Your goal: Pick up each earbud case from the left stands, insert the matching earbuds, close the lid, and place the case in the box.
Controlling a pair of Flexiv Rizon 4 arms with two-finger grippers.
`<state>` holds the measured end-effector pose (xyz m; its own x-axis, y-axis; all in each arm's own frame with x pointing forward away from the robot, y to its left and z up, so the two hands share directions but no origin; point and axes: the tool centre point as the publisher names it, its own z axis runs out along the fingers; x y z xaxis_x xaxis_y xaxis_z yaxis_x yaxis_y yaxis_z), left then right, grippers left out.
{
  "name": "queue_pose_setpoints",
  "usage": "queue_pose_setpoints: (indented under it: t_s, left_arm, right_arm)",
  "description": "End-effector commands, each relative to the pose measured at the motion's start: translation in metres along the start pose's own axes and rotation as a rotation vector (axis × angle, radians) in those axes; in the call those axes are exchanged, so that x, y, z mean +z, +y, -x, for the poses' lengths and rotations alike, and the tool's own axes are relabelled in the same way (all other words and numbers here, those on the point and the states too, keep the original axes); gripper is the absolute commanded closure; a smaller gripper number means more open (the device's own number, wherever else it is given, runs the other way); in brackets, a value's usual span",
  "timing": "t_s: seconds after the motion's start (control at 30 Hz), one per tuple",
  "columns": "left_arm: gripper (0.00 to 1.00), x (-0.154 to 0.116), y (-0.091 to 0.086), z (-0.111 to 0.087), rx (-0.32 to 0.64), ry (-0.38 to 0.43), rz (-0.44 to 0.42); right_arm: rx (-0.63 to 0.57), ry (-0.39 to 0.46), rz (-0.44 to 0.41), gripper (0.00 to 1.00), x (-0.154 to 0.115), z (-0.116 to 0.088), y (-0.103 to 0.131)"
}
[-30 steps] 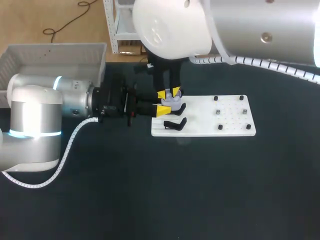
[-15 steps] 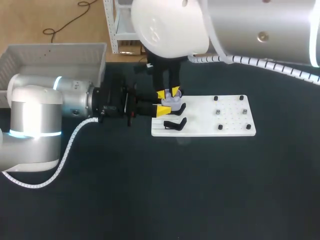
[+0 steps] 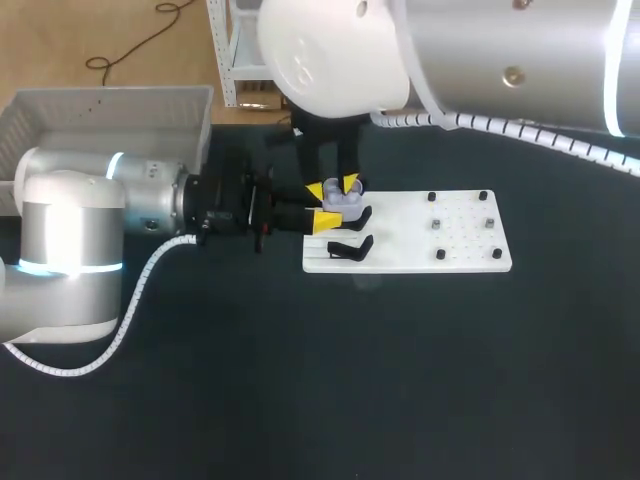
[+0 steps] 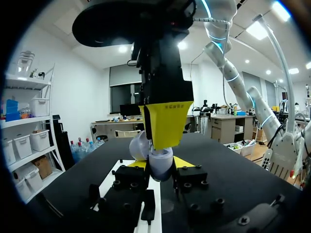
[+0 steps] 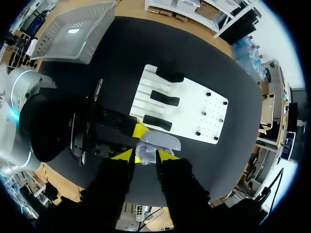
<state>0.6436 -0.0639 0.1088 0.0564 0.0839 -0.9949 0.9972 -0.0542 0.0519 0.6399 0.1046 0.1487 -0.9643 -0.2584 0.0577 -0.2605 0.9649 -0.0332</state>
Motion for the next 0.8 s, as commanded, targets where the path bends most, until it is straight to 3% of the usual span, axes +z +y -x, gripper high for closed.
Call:
queue_pose_setpoints:
  t_s: [0.03,0.27,0.5,0.63,0.8]
  left_arm:
    - [1.00,0.000,-0.001,0.000,0.002,-0.001,0.003]
    - [1.00,0.000,-0.001,0.000,0.002,-0.001,0.003]
    - [1.00,0.000,-0.001,0.000,0.002,-0.001,0.003]
    - [1.00,0.000,-0.001,0.000,0.002,-0.001,0.003]
    - [1.00,0.000,-0.001,0.000,0.002,-0.001,0.003]
  right_arm:
    - [0.008,-0.012,0.006,0.00,-0.008,-0.004,-0.004]
    - [0.084,-0.046,0.108,0.00,-0.030,-0.007,-0.020]
    - [0.400,-0.165,0.262,0.00,-0.032,0.034,-0.060]
    - [0.502,-0.183,0.287,0.00,-0.020,0.052,-0.075]
    - [0.524,-0.141,0.272,0.00,-0.002,0.057,-0.081]
